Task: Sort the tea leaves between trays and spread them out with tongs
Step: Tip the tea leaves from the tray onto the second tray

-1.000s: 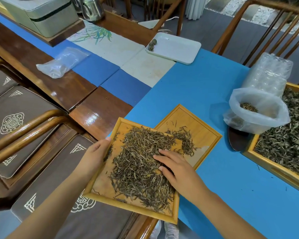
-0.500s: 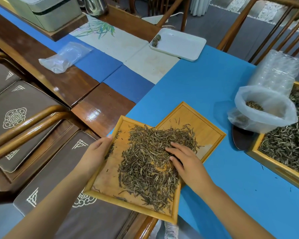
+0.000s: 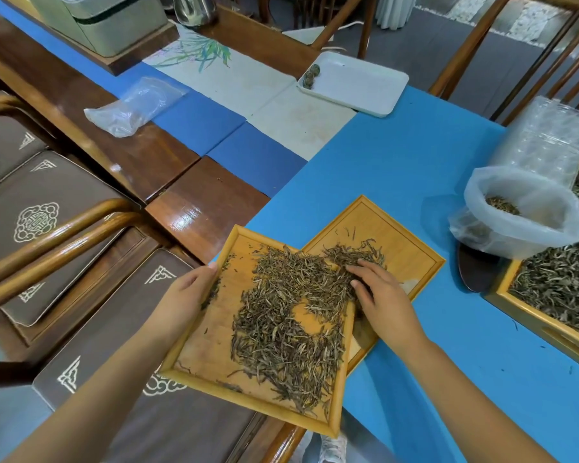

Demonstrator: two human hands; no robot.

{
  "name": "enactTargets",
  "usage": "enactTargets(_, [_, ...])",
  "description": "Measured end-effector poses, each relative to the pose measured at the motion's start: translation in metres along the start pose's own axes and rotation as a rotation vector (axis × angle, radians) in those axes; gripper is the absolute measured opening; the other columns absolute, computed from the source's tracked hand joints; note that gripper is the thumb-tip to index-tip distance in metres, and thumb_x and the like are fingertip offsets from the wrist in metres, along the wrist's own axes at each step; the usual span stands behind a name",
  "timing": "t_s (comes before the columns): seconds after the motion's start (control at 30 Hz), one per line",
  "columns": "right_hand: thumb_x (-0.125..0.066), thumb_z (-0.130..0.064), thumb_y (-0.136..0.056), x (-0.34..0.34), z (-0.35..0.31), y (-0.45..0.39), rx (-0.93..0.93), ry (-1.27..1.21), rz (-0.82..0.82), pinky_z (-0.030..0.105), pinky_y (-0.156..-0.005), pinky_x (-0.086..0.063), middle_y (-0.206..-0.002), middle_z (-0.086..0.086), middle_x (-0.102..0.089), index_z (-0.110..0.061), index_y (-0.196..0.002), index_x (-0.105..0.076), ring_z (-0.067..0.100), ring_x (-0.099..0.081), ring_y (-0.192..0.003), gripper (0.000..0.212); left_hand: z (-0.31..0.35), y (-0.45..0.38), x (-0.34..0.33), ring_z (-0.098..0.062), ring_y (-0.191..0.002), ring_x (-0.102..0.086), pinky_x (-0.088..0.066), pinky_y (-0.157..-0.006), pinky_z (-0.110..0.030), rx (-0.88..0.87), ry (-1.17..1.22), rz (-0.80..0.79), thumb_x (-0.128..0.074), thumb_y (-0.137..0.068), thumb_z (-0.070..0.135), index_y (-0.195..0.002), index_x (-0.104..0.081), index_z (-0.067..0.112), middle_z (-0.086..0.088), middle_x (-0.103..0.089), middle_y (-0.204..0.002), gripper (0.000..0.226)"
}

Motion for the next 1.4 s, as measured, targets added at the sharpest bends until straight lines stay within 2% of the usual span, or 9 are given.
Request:
enactTargets(0.1, [-0.045, -0.021, -0.096, 0.007, -0.014, 0.001, 0.024, -0.033, 0.053, 0.026, -0.109, -0.022, -0.141, 0.002, -0.044, -0.021, -0.129, -0.051, 0.020, -0.035, -0.133, 0.034, 0.000, 0.000, 0.001, -0.013, -0.090, -0.064, -0.041, -0.068, -0.019, -0.003, -0.005, 0.008, -0.038, -0.095, 0.048, -0.096, -0.068, 0.025, 0.002, -0.070, -0.099, 0.037])
enactTargets(0.2, [-0.045, -0.024, -0.095, -0.004, -0.048, 0.006, 0.155, -0.024, -0.009, 0.025, -0.110, -0.015, -0.144, -0.002, -0.040, -0.028, -0.133, -0.046, 0.016, -0.030, -0.135, 0.038, -0.001, 0.000, 0.000, -0.020, -0.094, -0.064, -0.041, -0.072, -0.020, 0.001, -0.016, 0.011, -0.039, -0.095, 0.048, -0.101, -0.066, 0.021, -0.007, -0.068, -0.104, 0.040])
enactTargets(0.33, [-0.042, -0.024, -0.097, -0.026, -0.075, 0.009, 0.253, 0.040, -0.097, 0.031, -0.115, -0.016, -0.149, -0.005, -0.034, -0.031, -0.136, -0.041, 0.015, -0.022, -0.139, 0.040, 0.000, 0.000, -0.002, -0.010, -0.093, -0.063, -0.040, -0.071, -0.019, 0.005, -0.013, 0.015, -0.039, -0.094, 0.050, -0.097, -0.068, 0.026, 0.005, -0.070, -0.100, 0.038])
enactTargets(0.47, [-0.043, -0.019, -0.097, -0.030, -0.075, 0.012, 0.271, 0.061, -0.091, 0.031, -0.113, -0.021, -0.146, -0.003, -0.038, -0.026, -0.133, -0.046, 0.017, -0.028, -0.137, 0.038, 0.000, 0.001, -0.002, -0.013, -0.093, -0.064, -0.042, -0.071, -0.021, 0.006, -0.007, 0.011, -0.039, -0.093, 0.052, -0.096, -0.068, 0.024, 0.003, -0.070, -0.098, 0.040])
enactTargets(0.63, [-0.045, -0.016, -0.096, -0.027, -0.064, 0.016, 0.267, 0.040, -0.096, 0.021, -0.110, -0.016, -0.143, -0.002, -0.042, -0.024, -0.131, -0.050, 0.017, -0.031, -0.135, 0.036, 0.001, 0.002, 0.000, -0.002, -0.084, -0.063, -0.039, -0.066, -0.019, -0.003, -0.016, 0.023, -0.038, -0.094, 0.051, -0.093, -0.067, 0.029, 0.011, -0.069, -0.091, 0.037])
enactTargets(0.83, [-0.049, -0.011, -0.094, -0.022, -0.052, 0.017, 0.245, 0.050, -0.082, 0.020, -0.107, -0.020, -0.137, 0.002, -0.049, -0.019, -0.126, -0.055, 0.019, -0.040, -0.130, 0.033, 0.000, 0.003, 0.004, 0.018, -0.063, -0.058, -0.035, -0.061, -0.015, 0.006, -0.035, 0.029, -0.038, -0.094, 0.051, -0.084, -0.065, 0.036, 0.031, -0.066, -0.073, 0.032])
enactTargets(0.97, [-0.050, -0.009, -0.093, -0.020, -0.044, 0.015, 0.217, 0.060, -0.070, 0.021, -0.106, -0.022, -0.135, 0.003, -0.051, -0.017, -0.123, -0.057, 0.021, -0.042, -0.128, 0.032, -0.004, 0.004, 0.008, 0.008, -0.074, -0.061, -0.036, -0.064, -0.015, 0.009, -0.031, 0.033, -0.039, -0.093, 0.052, -0.085, -0.067, 0.036, 0.019, -0.068, -0.083, 0.033])
enactTargets(1.07, [-0.050, -0.011, -0.093, -0.020, -0.037, 0.013, 0.190, 0.072, -0.060, 0.020, -0.104, -0.020, -0.132, 0.003, -0.052, -0.018, -0.123, -0.057, 0.021, -0.042, -0.126, 0.032, -0.007, 0.004, 0.011, 0.008, -0.079, -0.059, -0.034, -0.065, -0.013, 0.017, -0.028, 0.033, -0.039, -0.093, 0.053, -0.086, -0.066, 0.038, 0.024, -0.066, -0.087, 0.031])
enactTargets(1.4, [-0.049, -0.007, -0.093, -0.007, -0.020, -0.001, 0.098, 0.052, 0.004, 0.032, -0.100, -0.038, -0.123, 0.008, -0.054, -0.012, -0.122, -0.057, 0.025, -0.048, -0.117, 0.031, -0.012, 0.007, 0.016, -0.001, -0.086, -0.061, -0.038, -0.068, -0.017, 0.010, 0.005, 0.025, -0.039, -0.092, 0.053, -0.087, -0.067, 0.038, 0.015, -0.068, -0.092, 0.033])
Point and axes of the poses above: each hand's wrist, its own y-axis away from the middle knuckle, its own x-axis out of the back of the hand, z = x × y, the point moved 9 cm from there along -y, towards the middle knuckle
